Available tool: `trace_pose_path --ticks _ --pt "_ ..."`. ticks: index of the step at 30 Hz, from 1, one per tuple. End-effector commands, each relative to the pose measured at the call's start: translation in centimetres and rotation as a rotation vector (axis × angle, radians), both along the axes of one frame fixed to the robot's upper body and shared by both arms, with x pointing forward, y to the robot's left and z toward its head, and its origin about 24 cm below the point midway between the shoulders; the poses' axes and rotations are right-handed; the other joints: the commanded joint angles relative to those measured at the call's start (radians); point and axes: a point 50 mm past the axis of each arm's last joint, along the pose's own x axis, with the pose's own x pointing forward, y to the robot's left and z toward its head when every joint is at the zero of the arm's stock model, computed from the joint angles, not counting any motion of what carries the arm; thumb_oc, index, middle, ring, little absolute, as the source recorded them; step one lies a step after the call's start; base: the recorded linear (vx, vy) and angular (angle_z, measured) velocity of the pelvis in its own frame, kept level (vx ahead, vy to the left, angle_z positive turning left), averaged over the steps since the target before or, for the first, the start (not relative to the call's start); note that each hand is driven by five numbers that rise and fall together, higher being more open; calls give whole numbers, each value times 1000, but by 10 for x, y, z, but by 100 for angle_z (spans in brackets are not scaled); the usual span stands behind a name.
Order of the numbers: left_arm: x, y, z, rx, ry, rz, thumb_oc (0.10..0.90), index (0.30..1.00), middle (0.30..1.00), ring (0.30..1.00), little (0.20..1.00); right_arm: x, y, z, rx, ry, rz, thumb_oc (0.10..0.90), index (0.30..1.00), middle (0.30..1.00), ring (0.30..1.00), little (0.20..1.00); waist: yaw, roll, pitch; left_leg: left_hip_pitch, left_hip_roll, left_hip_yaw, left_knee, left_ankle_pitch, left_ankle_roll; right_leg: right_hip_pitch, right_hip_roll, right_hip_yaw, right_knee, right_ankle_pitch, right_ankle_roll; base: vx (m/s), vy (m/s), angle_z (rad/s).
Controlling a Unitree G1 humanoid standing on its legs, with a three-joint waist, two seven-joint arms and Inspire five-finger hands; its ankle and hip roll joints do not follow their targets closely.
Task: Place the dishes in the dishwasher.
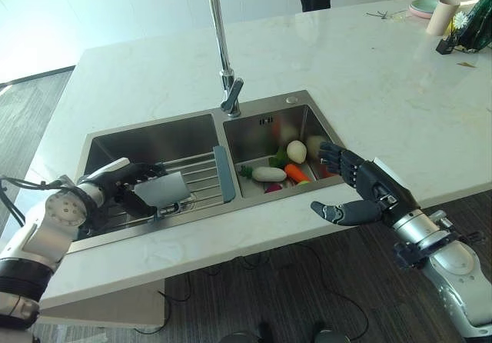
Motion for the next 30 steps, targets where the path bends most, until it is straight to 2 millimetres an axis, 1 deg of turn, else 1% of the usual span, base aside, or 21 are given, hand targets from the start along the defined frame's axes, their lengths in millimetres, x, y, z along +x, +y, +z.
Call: trace_pose_path --ticks 1,10,19,30 --pt "20 -3 53 31 -215 -15 800 900 900 900 900 4 12 55 6 -289 93 800 900 900 900 900 -17 22 -59 48 99 63 25 -126 -106 -10 30 12 92 -163 50 0 0 0" --pt "20 1 49 39 -196 2 800 900 900 900 900 5 13 56 1 -288 106 800 900 900 900 900 -20 24 -60 47 102 72 25 -125 -107 -14 29 13 92 -161 51 -3 0 0" --pt "19 9 47 97 -191 26 800 900 900 900 900 5 13 57 5 -292 109 800 900 900 900 900 -23 25 -60 48 103 77 25 -126 -107 -16 28 13 92 -161 51 0 0 0" --pt "22 3 48 89 -194 9 800 900 900 900 900 4 14 55 13 -285 112 800 900 900 900 900 -26 23 -61 48 105 76 25 -125 -107 -15 33 15 92 -163 50 0 -2 -1"
